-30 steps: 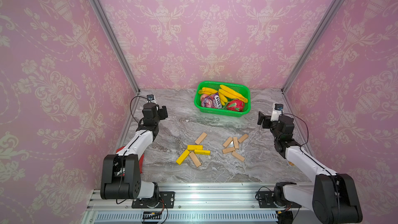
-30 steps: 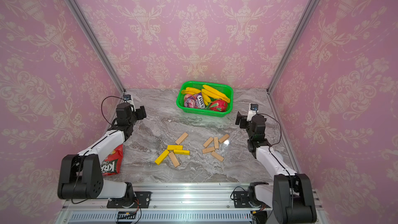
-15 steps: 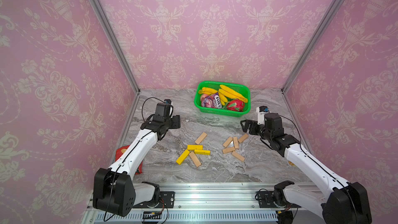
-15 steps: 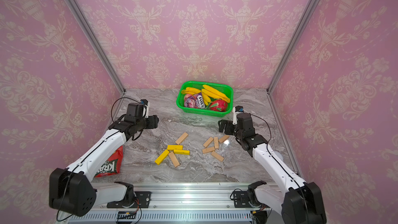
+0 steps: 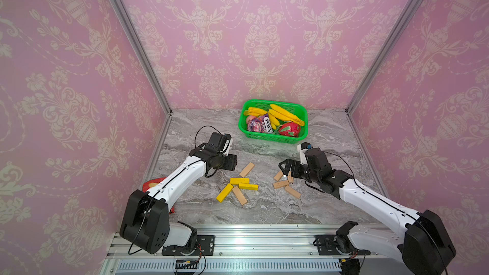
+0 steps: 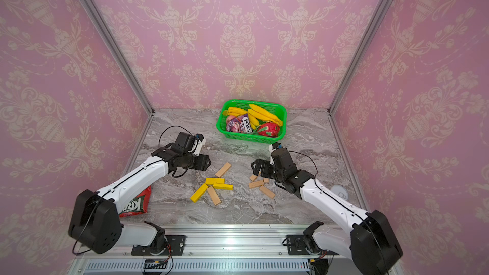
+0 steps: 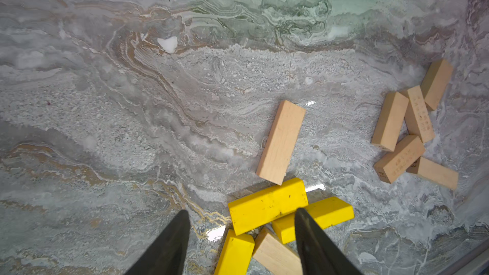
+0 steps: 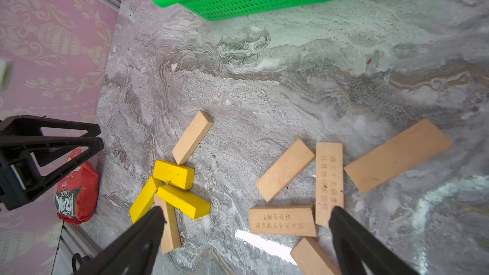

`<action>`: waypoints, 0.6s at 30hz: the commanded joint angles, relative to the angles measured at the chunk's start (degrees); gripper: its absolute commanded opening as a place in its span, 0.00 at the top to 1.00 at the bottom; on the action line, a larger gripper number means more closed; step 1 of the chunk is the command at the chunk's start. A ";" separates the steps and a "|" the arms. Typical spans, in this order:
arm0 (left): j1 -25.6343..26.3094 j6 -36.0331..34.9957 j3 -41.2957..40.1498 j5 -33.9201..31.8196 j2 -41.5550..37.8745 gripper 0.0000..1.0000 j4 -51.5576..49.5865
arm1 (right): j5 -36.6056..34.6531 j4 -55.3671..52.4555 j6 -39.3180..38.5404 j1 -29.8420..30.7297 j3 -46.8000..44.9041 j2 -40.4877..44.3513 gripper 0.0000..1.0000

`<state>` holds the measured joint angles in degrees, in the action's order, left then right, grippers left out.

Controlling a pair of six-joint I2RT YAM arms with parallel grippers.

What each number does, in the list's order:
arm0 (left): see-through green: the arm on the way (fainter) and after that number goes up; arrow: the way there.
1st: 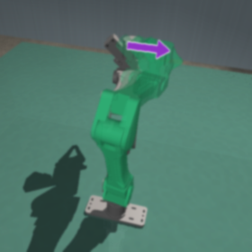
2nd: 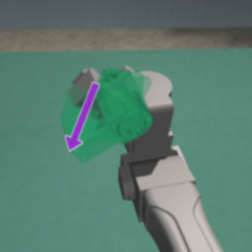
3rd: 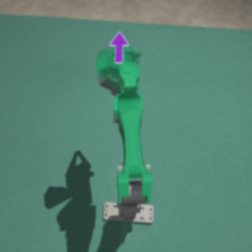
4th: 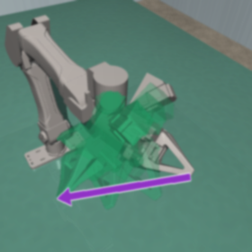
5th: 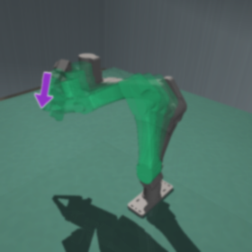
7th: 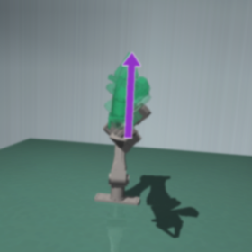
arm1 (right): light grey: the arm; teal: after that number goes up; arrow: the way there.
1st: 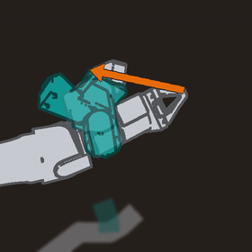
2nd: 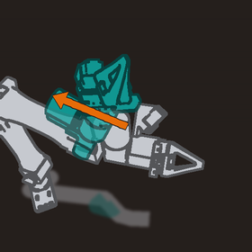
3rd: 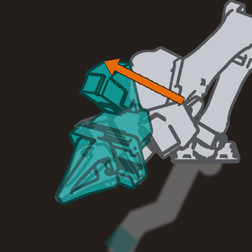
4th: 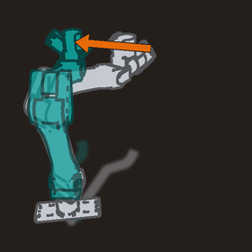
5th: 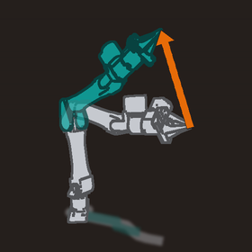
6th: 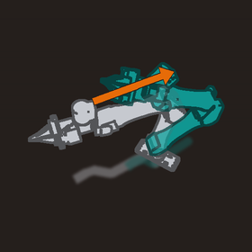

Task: Assemble the letter k with building blocks
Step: Pick up the building block from the center of the board.

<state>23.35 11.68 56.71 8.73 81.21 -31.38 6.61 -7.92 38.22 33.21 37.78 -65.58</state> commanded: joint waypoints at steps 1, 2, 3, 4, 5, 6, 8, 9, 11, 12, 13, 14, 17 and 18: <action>2.46 -1.35 0.46 -0.41 2.74 0.35 0.04 | -0.71 -0.52 2.13 0.53 -1.63 1.87 0.00; 3.23 -1.17 0.71 -1.03 3.84 0.37 0.51 | -0.88 -0.81 2.05 0.54 -1.96 2.21 0.00; 3.97 -1.12 1.07 -1.74 4.95 0.38 0.68 | -1.19 -1.08 1.96 0.54 -2.29 2.72 0.00; 4.62 -1.14 1.51 -2.20 5.89 0.39 0.73 | -1.36 -1.26 2.10 0.54 -2.55 3.12 0.00; 5.42 -1.26 1.98 -2.72 6.98 0.39 0.80 | -1.47 -1.30 2.04 0.54 -2.76 3.58 0.00; 6.17 -1.21 2.44 -3.24 7.69 0.40 0.97 | -1.35 -1.23 2.04 0.55 -3.09 3.98 0.00; 7.56 -1.08 3.56 -4.00 9.33 0.41 1.01 | 0.68 -0.23 1.75 0.60 -3.54 4.80 0.00; 8.07 -0.97 4.11 -4.44 10.12 0.41 0.97 | 1.92 0.25 1.45 0.58 -3.51 4.90 0.00; 8.92 -0.53 5.02 -5.45 11.59 0.41 0.90 | 4.35 0.19 1.16 0.63 -3.03 4.34 0.00; 9.20 -0.44 5.37 -5.85 12.21 0.41 1.00 | 5.32 0.27 0.95 0.63 -2.82 3.99 0.00; 9.50 -0.39 5.72 -6.21 12.82 0.41 1.08 | 6.30 0.37 0.71 0.74 -2.64 3.52 0.00; 9.82 -0.22 6.07 -6.56 13.29 0.42 1.26 | 6.81 0.20 0.59 0.88 -2.41 3.18 0.00; 10.03 0.18 7.07 -7.36 14.86 0.43 1.36 | 8.77 1.35 0.77 1.24 -2.47 2.59 0.00; 9.97 0.41 7.26 -7.62 15.23 0.43 1.39 | 9.84 2.55 1.11 1.31 -2.77 2.52 0.00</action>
<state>32.93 11.49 62.24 3.64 95.02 -29.89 12.71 -7.70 39.44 34.00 35.07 -62.46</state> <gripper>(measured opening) 0.574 0.998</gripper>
